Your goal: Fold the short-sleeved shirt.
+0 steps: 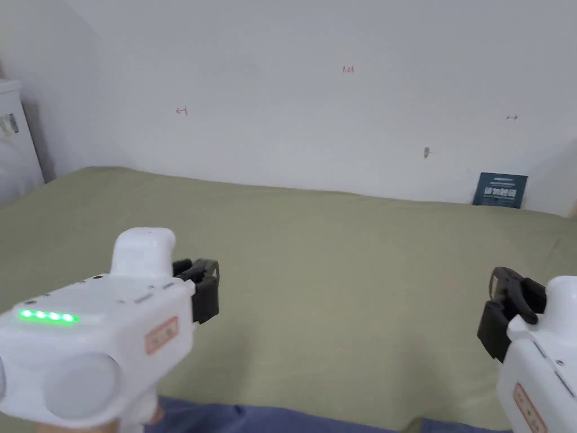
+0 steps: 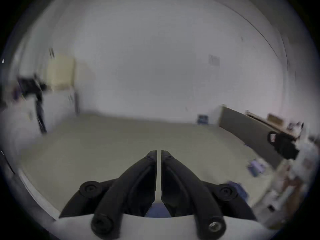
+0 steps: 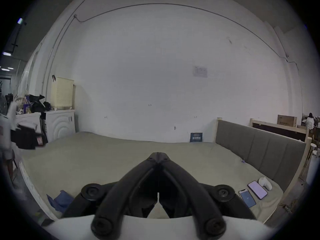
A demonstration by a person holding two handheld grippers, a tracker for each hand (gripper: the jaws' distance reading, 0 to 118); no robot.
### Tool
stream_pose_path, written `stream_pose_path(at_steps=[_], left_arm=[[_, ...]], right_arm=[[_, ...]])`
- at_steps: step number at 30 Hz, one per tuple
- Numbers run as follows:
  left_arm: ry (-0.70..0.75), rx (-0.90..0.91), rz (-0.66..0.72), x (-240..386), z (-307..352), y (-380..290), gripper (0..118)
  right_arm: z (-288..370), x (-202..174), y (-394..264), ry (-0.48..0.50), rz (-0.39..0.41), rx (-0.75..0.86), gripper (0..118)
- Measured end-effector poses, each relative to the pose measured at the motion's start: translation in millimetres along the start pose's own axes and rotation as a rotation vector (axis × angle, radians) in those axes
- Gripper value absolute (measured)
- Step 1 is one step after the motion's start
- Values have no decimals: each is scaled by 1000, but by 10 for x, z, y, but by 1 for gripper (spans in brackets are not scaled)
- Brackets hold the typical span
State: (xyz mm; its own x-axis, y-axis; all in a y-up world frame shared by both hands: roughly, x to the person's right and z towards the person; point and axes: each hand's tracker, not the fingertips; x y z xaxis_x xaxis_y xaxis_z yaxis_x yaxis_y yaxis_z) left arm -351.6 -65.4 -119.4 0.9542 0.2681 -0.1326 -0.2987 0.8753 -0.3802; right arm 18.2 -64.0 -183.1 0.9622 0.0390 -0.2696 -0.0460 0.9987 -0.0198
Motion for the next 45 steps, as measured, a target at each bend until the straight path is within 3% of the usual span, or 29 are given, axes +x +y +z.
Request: stream_pose_path(at_steps=[3,7,9,14,15,16,17,18,24,26,28,29,30,31,32,33,35,45], left_arm=[[-141,-300,199,-828,-292,-144,4],[-164,-557,335,-1777,-595,-513,4],[-184,-599,440,-2121,-700,-699,4],[-198,-639,485,-2403,-864,-954,10],[-215,-638,491,-2418,-895,-984,26],[-259,-636,523,-2435,-947,-1033,73],[-313,-654,579,-2431,-1006,-1110,105],[-330,-663,623,-2441,-1057,-1139,118],[-386,-732,673,-2383,-1336,-1466,118],[-479,-702,764,-2373,-1424,-1480,118],[-492,-695,803,-2307,-1497,-1524,111],[-478,-696,787,-2255,-1522,-1540,100],[-466,-705,775,-2244,-1567,-1544,73],[-426,-720,763,-2210,-1587,-1550,19],[-340,-778,727,-2176,-1615,-1584,7],[-287,-795,682,-2157,-1616,-1614,7],[-369,-746,741,-2229,-1593,-1571,6],[-215,-599,708,-2469,-843,-873,5]], right_arm=[[31,-67,-87,12,12,-22,1],[43,-161,-237,4,32,-63,1],[18,-198,-312,2,30,-89,1],[-112,-285,-504,3,51,-167,1],[-135,-294,-522,5,55,-179,1],[-154,-308,-542,4,59,-183,1],[-169,-317,-555,5,60,-190,1],[-183,-320,-560,8,58,-196,1],[-198,-332,-545,18,65,-208,1],[-197,-326,-546,12,69,-213,1],[-184,-302,-548,12,56,-218,1],[-177,-295,-551,11,51,-222,1],[-169,-289,-555,10,49,-224,1],[-153,-278,-559,9,49,-227,1],[-138,-266,-560,8,49,-229,1],[-125,-251,-557,8,48,-230,1],[-96,-200,-534,7,40,-230,1],[16,-5,-390,13,19,-185,1]])
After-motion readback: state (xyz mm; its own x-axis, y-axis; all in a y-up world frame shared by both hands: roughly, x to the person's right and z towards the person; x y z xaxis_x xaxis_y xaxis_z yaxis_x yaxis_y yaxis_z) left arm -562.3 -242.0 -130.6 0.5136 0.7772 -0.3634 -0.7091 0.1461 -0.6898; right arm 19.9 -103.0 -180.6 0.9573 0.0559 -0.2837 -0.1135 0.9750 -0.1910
